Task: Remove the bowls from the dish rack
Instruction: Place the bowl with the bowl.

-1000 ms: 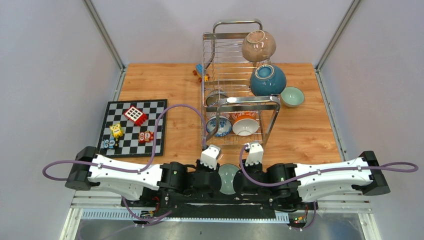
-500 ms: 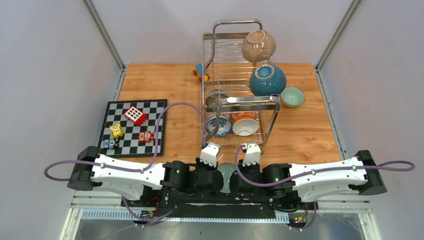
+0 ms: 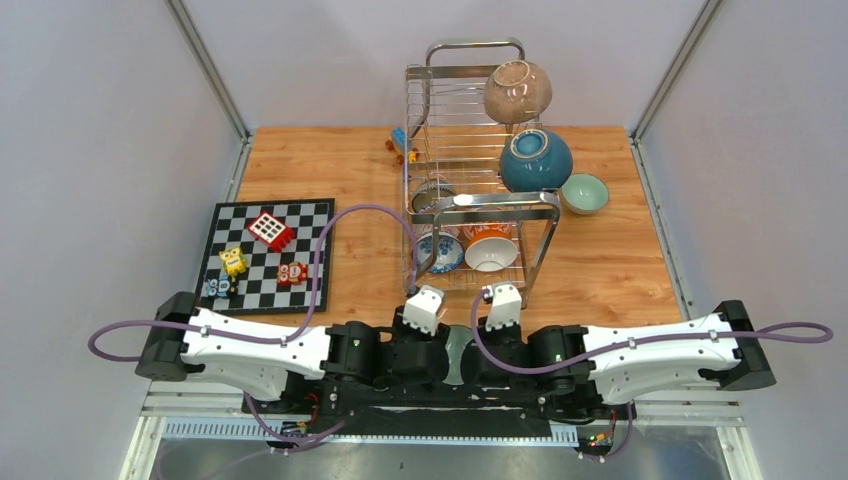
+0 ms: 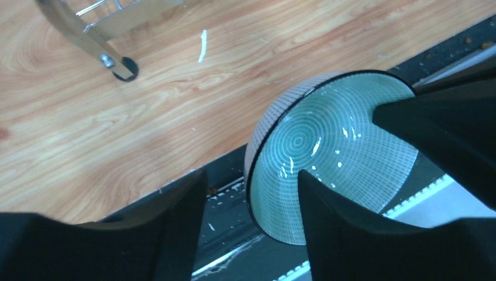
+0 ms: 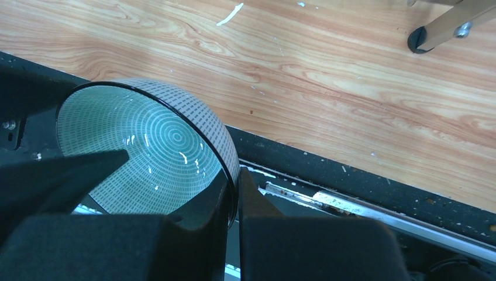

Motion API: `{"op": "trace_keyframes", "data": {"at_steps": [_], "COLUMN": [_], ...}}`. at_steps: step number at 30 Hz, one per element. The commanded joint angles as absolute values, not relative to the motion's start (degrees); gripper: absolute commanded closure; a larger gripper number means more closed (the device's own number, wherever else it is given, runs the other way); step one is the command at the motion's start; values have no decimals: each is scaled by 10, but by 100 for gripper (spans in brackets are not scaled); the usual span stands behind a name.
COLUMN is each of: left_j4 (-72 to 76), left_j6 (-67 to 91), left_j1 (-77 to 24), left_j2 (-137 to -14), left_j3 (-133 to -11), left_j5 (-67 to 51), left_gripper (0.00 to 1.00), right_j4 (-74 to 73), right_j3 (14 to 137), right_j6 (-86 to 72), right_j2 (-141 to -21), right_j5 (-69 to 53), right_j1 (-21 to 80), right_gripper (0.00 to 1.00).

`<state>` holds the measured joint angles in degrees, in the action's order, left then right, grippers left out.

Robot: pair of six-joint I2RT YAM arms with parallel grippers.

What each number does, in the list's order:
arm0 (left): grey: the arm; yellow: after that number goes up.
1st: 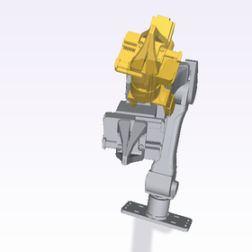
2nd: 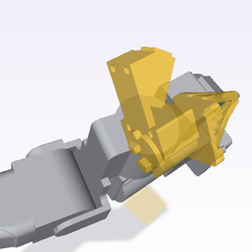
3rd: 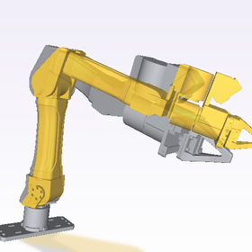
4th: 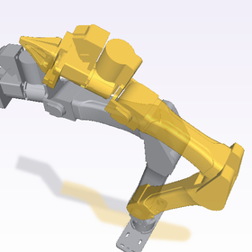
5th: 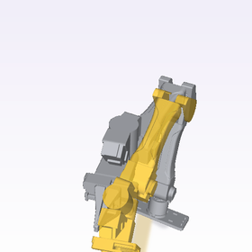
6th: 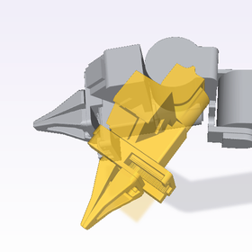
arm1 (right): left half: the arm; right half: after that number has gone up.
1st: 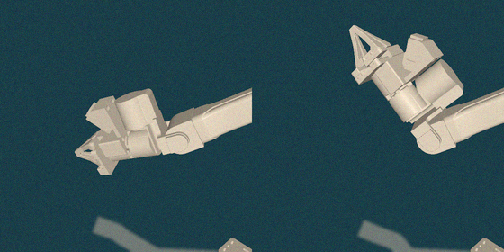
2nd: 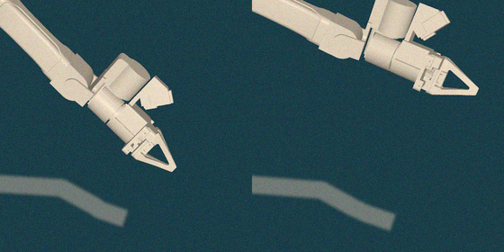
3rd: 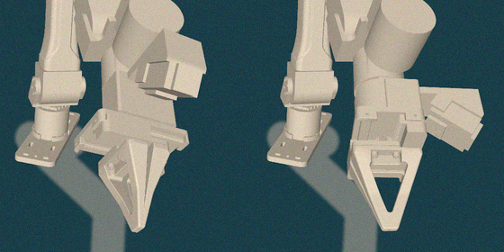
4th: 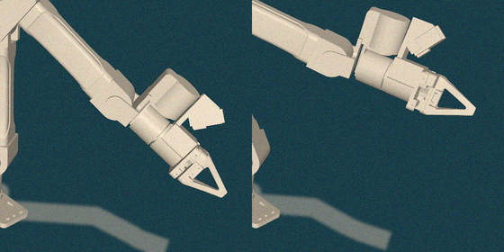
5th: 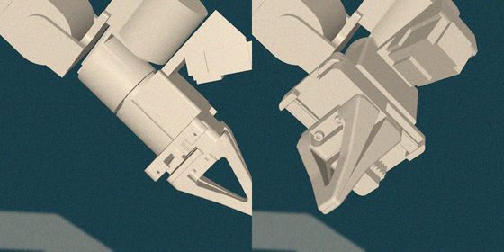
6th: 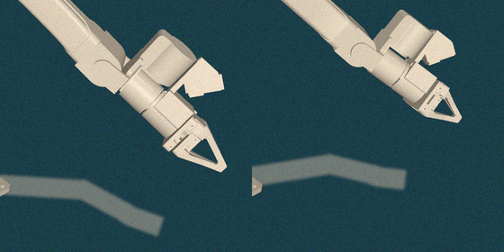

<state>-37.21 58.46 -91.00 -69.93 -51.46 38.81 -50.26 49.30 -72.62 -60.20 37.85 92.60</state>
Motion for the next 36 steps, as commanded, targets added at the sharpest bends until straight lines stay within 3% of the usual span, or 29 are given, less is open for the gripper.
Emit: {"op": "trace_keyframes", "data": {"at_steps": [1, 4, 7, 13, 24, 29, 36], "left_j4": [-374, -375, -379, -378, -426, -440, -428], "left_j6": [580, 581, 580, 572, 567, 575, 576], "left_j1": [-913, -913, -914, -914, -913, -913, -913], "left_j2": [-683, -651, -613, -509, -394, -386, -387], "left_j3": [-531, -515, -497, -452, -431, -426, -419], "left_j5": [397, 394, 393, 417, 488, 500, 509], "left_gripper": [25, 8, 0, 0, 0, 0, 0], "right_j4": [-536, -559, -610, -709, -813, -765, -577], "right_j3": [532, 538, 543, 613, 882, 979, 1076], "right_j6": [-692, -665, -650, -597, -476, -384, -160], "right_j2": [-573, -553, -526, -474, -481, -484, -511], "right_j5": [405, 384, 369, 386, 536, 576, 670], "right_j1": [932, 932, 933, 932, 932, 932, 932], "right_gripper": [97, 97, 97, 97, 97, 97, 97]}}
